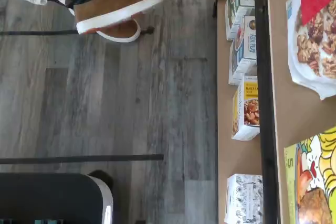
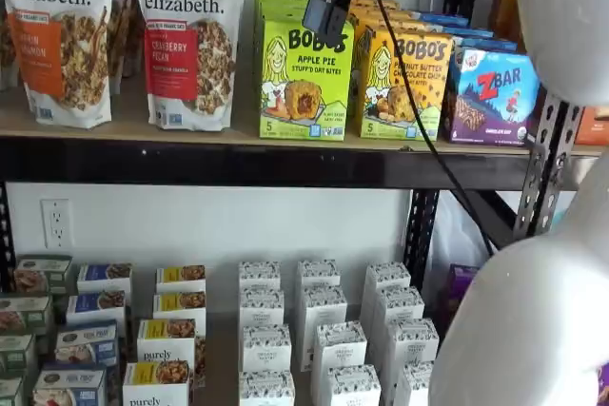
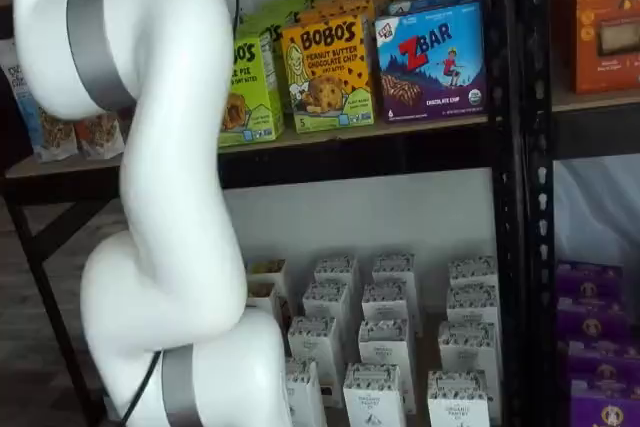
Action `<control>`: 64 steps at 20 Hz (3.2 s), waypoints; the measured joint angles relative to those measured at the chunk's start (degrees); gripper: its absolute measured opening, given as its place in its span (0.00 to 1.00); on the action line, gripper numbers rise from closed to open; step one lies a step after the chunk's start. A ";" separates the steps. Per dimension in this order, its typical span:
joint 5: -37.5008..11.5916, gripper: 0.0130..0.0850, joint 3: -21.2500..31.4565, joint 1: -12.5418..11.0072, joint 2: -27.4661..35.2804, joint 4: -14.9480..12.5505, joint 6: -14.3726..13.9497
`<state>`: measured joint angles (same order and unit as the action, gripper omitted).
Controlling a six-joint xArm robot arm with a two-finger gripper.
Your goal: Pick the green box on the top shelf, the fourth from the left
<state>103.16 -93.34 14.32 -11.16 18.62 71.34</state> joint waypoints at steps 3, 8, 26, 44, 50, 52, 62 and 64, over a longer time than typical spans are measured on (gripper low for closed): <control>2.25 1.00 -2.56 -0.96 1.45 0.52 0.43; 3.20 1.00 -4.79 -2.52 2.47 1.85 1.25; -9.39 1.00 0.29 -4.79 0.12 6.09 3.69; -12.64 1.00 0.08 -6.73 3.89 4.12 7.15; -11.51 1.00 -0.83 -5.71 5.35 1.21 6.80; -10.87 1.00 -1.18 -5.31 5.74 0.15 6.55; -12.51 1.00 0.97 -3.39 5.34 -3.25 5.55; -12.62 1.00 1.11 -3.35 5.36 -3.36 5.55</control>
<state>90.54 -92.23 10.96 -5.79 15.26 76.88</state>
